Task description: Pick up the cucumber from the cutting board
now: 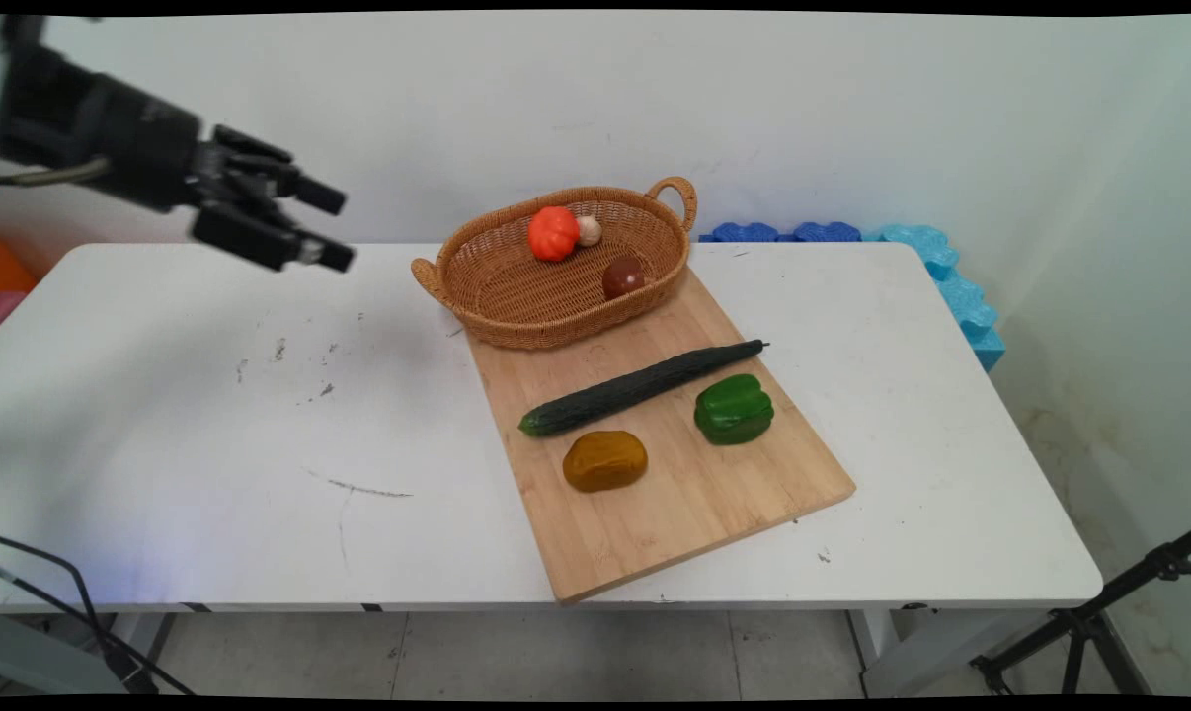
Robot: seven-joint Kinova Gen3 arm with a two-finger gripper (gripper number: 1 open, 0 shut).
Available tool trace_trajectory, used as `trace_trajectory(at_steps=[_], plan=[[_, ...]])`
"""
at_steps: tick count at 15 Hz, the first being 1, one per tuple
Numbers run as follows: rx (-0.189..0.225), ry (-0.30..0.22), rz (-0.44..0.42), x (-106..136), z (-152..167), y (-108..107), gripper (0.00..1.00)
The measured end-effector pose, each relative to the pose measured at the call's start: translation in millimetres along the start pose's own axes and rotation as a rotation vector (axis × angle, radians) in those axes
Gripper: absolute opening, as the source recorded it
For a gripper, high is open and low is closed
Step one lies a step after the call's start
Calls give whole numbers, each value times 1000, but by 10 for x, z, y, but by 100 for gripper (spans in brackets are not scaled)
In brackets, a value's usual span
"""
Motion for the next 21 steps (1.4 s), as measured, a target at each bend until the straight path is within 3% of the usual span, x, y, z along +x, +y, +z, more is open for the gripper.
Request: trace_trajectory(at_steps=[4,10,15,21], plan=[[56,-33,-53,449,520,149,100],[126,-146,-131,905,1468,270,100],[139,-256,-184,1040,2243,337,100],[166,-345,-213,1010,3003,313,100]])
